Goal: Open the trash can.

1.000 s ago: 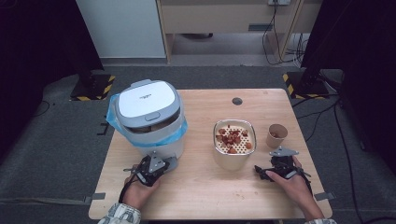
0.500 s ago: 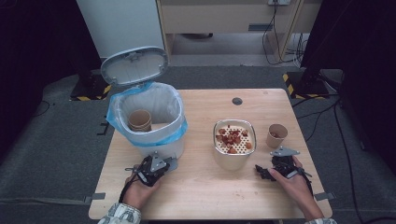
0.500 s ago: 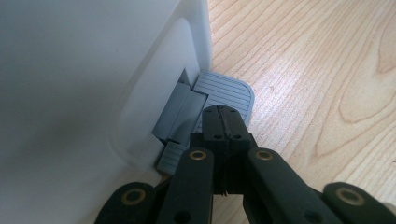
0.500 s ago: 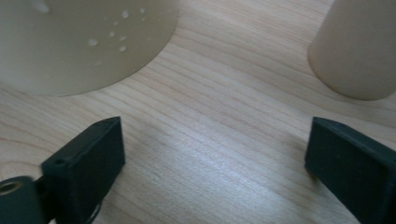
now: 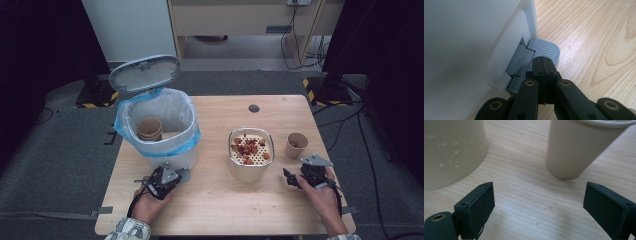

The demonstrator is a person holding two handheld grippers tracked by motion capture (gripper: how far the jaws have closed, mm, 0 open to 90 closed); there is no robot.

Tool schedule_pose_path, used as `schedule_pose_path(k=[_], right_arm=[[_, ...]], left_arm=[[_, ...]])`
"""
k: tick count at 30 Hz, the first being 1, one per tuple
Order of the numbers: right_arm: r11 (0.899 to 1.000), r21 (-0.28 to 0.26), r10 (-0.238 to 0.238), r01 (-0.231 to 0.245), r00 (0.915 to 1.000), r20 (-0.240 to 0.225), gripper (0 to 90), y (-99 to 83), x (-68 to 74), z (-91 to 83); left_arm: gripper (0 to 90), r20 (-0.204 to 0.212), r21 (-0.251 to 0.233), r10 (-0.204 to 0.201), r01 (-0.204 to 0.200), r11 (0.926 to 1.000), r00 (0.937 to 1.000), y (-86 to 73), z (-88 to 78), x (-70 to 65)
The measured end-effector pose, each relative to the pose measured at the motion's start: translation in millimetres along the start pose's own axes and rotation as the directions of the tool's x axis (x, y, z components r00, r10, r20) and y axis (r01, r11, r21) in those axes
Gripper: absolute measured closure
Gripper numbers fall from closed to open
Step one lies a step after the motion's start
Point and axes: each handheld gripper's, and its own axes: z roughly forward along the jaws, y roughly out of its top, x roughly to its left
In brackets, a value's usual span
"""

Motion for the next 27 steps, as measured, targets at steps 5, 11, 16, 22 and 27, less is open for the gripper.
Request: schedule_pose_path(k=[5, 11, 16, 22, 27], right_arm=[[1.0, -0.02, 0.016, -0.016, 0.9995, 0.026, 10.4, 2.0, -8.2, 1.8], [0.998, -0.037, 0.052, -0.051, 0.9983, 0.025, 10.1, 4.1, -17.7, 5.5], [0.996, -0.052, 0.074, -0.073, 0.997, 0.024, 9.5, 13.0, -23.1, 7.1], [0.993, -0.065, 0.098, -0.097, 0.995, 0.015, 9.2, 22.8, -30.4, 13.6], [0.987, -0.093, 0.131, -0.13, 0.9913, 0.01, 8.9, 29.2, -34.4, 17.8]], left_arm=[[89.9, 0.0, 0.001, 0.003, -0.003, 1.0, 1.0, 0.2, 0.0, -0.2], [89.9, 0.0, 0.0, 0.001, -0.001, 1.0, 1.0, 0.2, 0.0, -0.1], [89.9, 0.0, -0.001, 0.0, 0.0, 1.0, 1.0, 0.1, -0.1, -0.2], [89.9, 0.0, -0.002, -0.002, 0.002, 1.0, 1.0, 0.1, 0.0, -0.1], [89.9, -0.002, 0.0, 0.003, -0.003, 1.0, 1.0, 0.4, 0.1, -0.5]])
